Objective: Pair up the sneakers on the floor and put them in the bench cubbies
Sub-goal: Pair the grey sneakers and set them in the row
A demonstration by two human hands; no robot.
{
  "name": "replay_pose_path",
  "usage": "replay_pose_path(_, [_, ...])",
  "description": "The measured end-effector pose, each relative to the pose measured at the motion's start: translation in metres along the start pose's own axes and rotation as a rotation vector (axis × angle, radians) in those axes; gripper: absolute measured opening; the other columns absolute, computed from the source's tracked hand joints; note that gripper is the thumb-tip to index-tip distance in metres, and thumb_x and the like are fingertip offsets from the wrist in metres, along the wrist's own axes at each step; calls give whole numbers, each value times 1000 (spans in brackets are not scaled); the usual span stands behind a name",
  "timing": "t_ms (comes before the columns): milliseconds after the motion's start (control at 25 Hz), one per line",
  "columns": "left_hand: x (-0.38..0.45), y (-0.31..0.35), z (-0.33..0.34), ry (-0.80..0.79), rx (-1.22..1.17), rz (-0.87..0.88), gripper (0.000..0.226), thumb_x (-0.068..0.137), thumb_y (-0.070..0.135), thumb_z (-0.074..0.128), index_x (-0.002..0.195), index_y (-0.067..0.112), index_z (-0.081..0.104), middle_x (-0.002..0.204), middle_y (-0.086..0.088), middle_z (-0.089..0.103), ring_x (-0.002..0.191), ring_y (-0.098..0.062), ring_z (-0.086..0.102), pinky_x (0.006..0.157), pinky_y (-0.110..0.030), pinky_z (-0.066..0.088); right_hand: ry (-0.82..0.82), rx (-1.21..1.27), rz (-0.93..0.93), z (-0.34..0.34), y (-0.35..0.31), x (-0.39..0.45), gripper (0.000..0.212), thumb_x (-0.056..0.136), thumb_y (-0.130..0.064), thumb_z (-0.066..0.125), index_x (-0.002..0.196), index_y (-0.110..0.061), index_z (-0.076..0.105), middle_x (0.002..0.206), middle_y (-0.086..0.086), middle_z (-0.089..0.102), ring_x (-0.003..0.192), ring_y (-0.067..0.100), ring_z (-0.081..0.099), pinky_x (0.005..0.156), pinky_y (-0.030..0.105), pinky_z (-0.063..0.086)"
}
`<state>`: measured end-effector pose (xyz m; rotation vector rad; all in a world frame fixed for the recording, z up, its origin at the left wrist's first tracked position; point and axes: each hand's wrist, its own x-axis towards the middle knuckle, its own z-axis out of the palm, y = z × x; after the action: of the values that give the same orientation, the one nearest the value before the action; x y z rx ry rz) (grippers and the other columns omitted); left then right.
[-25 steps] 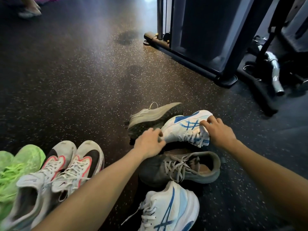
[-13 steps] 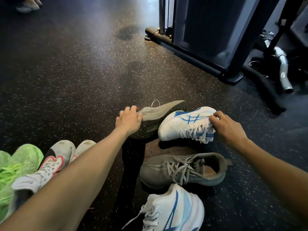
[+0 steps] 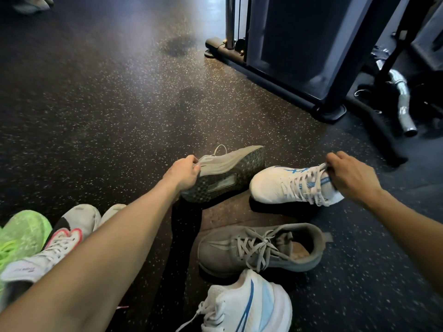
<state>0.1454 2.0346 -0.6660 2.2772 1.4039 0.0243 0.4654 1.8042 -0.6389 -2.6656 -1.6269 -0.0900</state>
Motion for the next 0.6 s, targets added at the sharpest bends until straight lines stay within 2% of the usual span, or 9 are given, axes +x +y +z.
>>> replay_pose_path(280, [5, -6, 3, 12, -50, -36, 29, 100, 26, 49, 125, 14, 58, 126, -11, 62, 116, -30, 55, 97, -38, 45, -1, 63, 255, 3, 37, -4, 11, 94, -20, 49, 87, -13, 45, 102, 17, 56, 91, 41, 60, 64, 38, 39])
replay_pose_path(440, [5, -11, 0, -82, -66, -28, 49, 94, 26, 55, 142, 21, 45, 140, -6, 54, 127, -27, 50, 106, -35, 39, -7, 124, 398, 4, 48, -1, 11, 88, -19, 54, 85, -12, 47, 102, 21, 58, 93, 42, 59, 70, 42, 44])
replay_pose_path(520, [6, -12, -1, -148, -90, -48, 62, 90, 37, 57, 148, 27, 37, 144, -4, 51, 132, -28, 44, 110, -38, 35, -14, 172, 428, 5, 52, 0, 14, 85, -19, 59, 81, -11, 48, 99, 23, 61, 90, 42, 58, 69, 41, 44])
replay_pose_path(600, [7, -13, 2, -235, -107, -89, 75, 84, 53, 56, 151, 34, 28, 149, -3, 44, 141, -33, 29, 116, -46, 24, -45, 206, 429, 8, 57, -1, 19, 83, -21, 63, 78, -12, 47, 96, 25, 62, 83, 41, 57, 67, 39, 44])
